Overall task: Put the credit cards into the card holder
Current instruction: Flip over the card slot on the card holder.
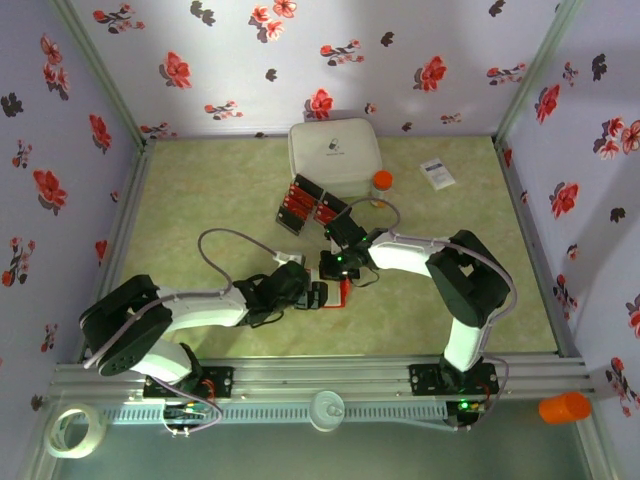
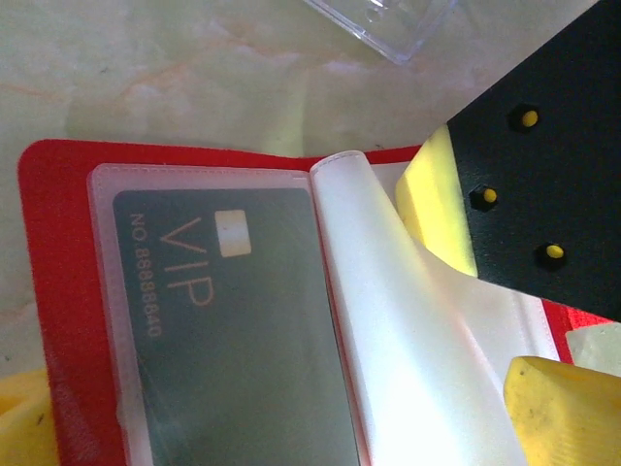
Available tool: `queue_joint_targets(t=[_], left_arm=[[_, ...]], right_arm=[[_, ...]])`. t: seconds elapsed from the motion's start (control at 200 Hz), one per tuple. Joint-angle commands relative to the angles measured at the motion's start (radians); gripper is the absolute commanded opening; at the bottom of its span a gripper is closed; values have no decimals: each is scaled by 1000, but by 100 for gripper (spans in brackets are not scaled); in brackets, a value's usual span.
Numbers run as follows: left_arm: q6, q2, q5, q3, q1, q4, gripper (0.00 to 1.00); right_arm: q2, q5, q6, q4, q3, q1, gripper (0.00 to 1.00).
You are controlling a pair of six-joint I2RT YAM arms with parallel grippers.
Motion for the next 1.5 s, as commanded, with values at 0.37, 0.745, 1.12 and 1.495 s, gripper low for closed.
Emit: queue_joint_targets(t=[0.37, 0.745, 1.12, 1.495], left_arm=[[-59, 45, -48, -33, -14, -16, 90], [-65, 34, -45, -59, -22, 23, 78], [-61, 34, -45, -57, -24, 28, 76], [-58, 28, -45, -59, -26, 28, 76]], right_arm=[[-1, -6, 18, -29, -9, 10, 4], [-120, 40, 36, -61, -9, -4, 39], [-94, 17, 85, 17, -57, -4, 51], [-31, -42, 112, 89, -49, -4, 51]])
